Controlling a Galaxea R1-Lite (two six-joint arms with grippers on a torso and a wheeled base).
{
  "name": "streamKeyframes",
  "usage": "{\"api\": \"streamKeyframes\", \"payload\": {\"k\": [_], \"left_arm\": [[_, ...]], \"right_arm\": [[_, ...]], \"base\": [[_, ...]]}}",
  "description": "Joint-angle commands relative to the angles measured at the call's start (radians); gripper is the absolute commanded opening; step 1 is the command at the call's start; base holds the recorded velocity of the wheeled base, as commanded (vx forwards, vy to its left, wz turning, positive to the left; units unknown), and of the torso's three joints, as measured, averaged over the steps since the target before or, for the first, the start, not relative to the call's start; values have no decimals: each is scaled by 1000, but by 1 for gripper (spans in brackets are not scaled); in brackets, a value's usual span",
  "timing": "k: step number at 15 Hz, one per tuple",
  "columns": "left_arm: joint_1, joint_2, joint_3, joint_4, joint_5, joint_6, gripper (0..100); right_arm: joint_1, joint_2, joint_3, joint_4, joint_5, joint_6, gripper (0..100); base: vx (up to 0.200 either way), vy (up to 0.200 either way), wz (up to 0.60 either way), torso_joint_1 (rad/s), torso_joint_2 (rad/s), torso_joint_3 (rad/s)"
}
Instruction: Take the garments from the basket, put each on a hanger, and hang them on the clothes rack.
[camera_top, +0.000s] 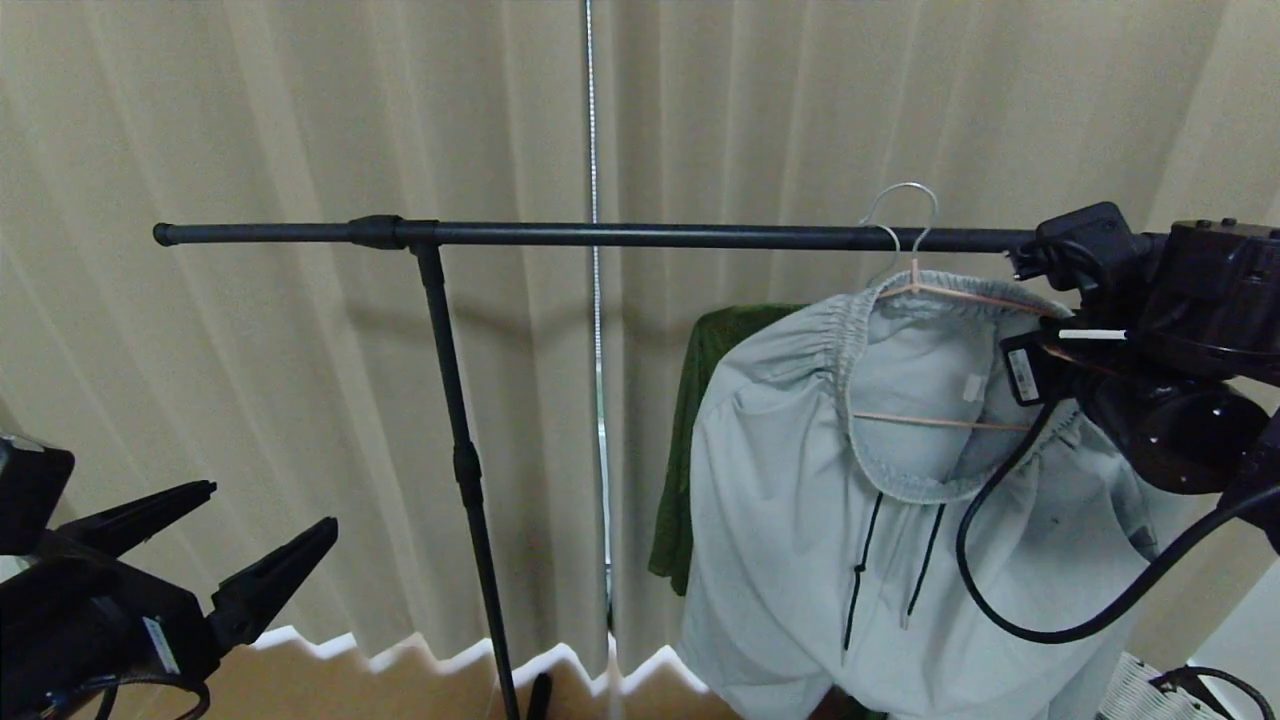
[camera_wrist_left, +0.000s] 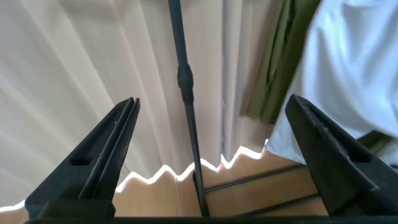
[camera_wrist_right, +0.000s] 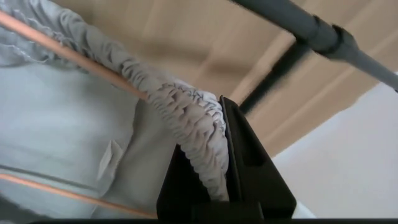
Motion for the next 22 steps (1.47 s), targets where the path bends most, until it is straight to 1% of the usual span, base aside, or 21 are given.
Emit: {"api": "streamKeyframes", "payload": {"k": [1,3,4,5,7,9,11,13,16,18,22], "left_arm": [[-6,-1,1,0,0,0,100],[-11,2,1,0,0,0,100],[-13,4,1,0,0,0,100],[-13,5,1,0,0,0,100],[-26,10,1,0,0,-1,100],[-34,13,2,0,0,-1,100],[-48,21,8,2,0,-1,100],[-51,21,10,2,0,-1,100],[-51,24,10,2,0,-1,100],[-51,27,10,2,0,-1,100],[-51,27,10,2,0,-1,100]], "right_arm": [[23,31,-63,-2,-37,-28,0],[44,48,-95,-4,-63,-100,0],[46,59,-103,-4,-75,-114,0],[46,88,-132,-4,-104,-154,0],[49,146,-177,-4,-127,-217,0],[49,214,-241,-8,-172,-255,0],[47,269,-310,-7,-180,-271,0],[47,298,-336,-7,-183,-275,0],[47,306,-335,-5,-193,-275,0],[52,315,-335,-10,-195,-291,0],[109,309,-333,-5,-195,-309,0]], "base": [[0,0,0,0,0,0],[0,0,0,0,0,0],[0,0,0,0,0,0],[0,0,0,0,0,0],[0,0,0,0,0,0],[0,0,0,0,0,0],[0,0,0,0,0,0],[0,0,0,0,0,0],[0,0,0,0,0,0],[0,0,0,0,0,0],[0,0,0,0,0,0]]}}
